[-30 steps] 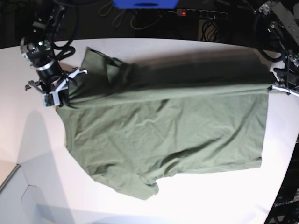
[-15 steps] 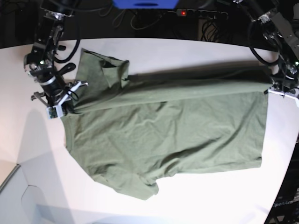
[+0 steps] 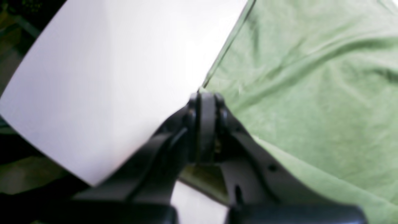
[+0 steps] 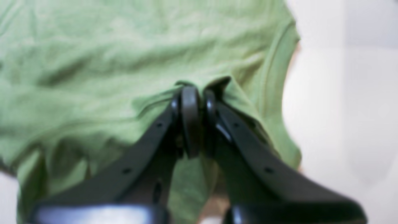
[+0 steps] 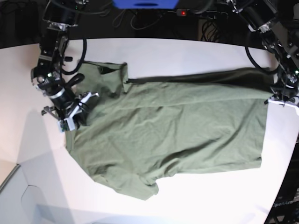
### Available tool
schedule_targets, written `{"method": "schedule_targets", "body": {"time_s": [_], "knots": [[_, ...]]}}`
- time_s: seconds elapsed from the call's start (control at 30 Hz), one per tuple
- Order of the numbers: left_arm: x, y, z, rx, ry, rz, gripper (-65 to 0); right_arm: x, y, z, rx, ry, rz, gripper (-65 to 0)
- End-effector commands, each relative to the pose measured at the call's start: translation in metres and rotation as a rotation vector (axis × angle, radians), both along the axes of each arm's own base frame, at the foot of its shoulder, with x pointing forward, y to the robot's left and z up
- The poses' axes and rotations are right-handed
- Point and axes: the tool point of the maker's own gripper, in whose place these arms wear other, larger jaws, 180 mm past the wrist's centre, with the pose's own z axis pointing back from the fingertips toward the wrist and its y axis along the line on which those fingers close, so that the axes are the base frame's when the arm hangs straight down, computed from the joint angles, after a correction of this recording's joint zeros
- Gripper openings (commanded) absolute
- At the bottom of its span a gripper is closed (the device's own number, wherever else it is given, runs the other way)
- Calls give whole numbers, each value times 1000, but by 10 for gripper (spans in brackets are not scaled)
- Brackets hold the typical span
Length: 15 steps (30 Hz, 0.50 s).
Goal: Layout the t-shirt on the table in an organized manner, then fold the t-shirt properly
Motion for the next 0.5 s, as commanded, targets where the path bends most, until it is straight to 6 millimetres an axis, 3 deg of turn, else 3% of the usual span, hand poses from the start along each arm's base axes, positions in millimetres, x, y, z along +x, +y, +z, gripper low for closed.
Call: {"method": "schedule_targets", "body": {"time_s": [0.0,0.2,0.47], "knots": [[8,8,16,32,-48,7,-649,10,0,11,11,-43,1,-650],[9,8,17,35,-48,4,-649,16,-9,0,6,-10,-1,-650],[11,15,-5,5,-35,27,-649,30,-14,6,10,-24,-9,-650]]}}
